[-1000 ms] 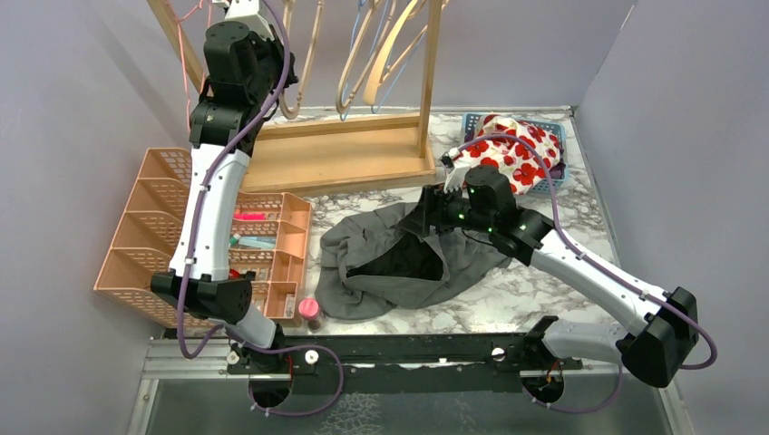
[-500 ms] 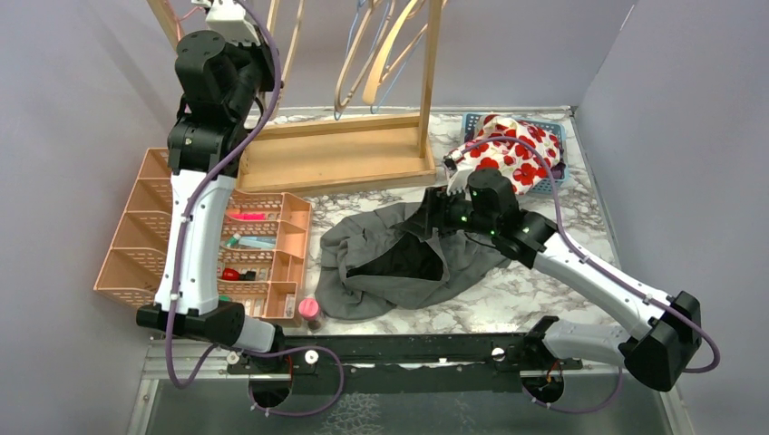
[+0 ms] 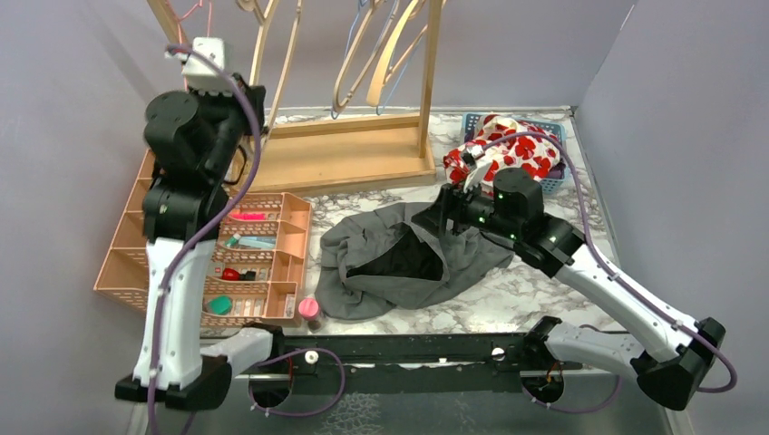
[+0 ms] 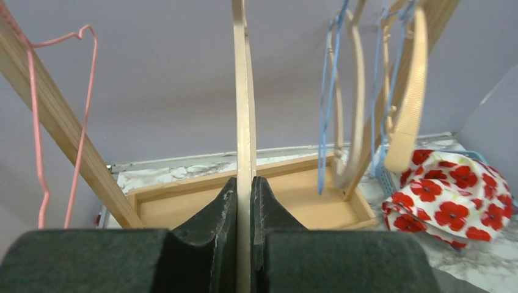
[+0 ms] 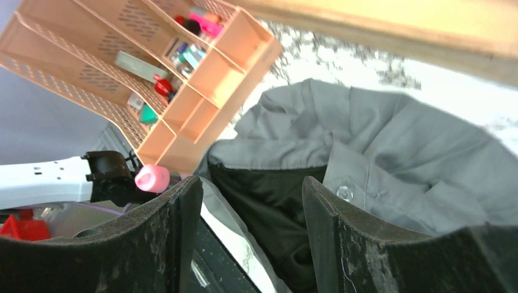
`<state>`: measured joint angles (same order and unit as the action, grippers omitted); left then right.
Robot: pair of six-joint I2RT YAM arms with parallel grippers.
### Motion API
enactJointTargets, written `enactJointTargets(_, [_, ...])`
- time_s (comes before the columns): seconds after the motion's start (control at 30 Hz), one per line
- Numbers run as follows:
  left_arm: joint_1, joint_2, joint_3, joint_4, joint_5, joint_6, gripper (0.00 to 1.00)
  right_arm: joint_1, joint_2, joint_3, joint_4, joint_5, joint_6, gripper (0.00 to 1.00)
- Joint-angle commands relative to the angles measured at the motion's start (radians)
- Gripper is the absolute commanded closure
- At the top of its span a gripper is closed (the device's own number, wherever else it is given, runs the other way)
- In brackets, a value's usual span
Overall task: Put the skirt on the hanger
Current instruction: Pick up the hanger from the clothesline.
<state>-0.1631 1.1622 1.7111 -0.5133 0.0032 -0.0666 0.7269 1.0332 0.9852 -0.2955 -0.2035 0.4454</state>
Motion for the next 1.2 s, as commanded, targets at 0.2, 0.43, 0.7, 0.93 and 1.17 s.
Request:
enactJointTargets(0.2, [-0.061,-0.288,-0.142,0.066,0.306,-0.052,1.00,-0.001,-0.113,0.197,0.047,-0.264,-0.287,0.33])
enactJointTargets(0.43, [-0.206,-0.361,-0.202,0.125,0.441,-0.063,1.00,-0.001,-0.125,0.317,0.054,-0.454,-0.347,0.28])
enactJointTargets(0.7, [-0.328,-0.292,-0.301,0.183,0.659,-0.058,1.00,-0.001,-0.096,0.431,0.115,-0.563,-0.297,0.36])
enactJointTargets(0.93, [-0.330,-0.288,-0.450,0.260,0.813,0.000,1.00,-0.001,-0.070,0.440,0.182,-0.437,-0.251,0.27])
enactJointTargets(1.17, [-0.329,-0.351,-0.585,0.262,0.837,0.149,1.00,-0.001,-0.098,0.354,0.149,-0.203,-0.376,0.36])
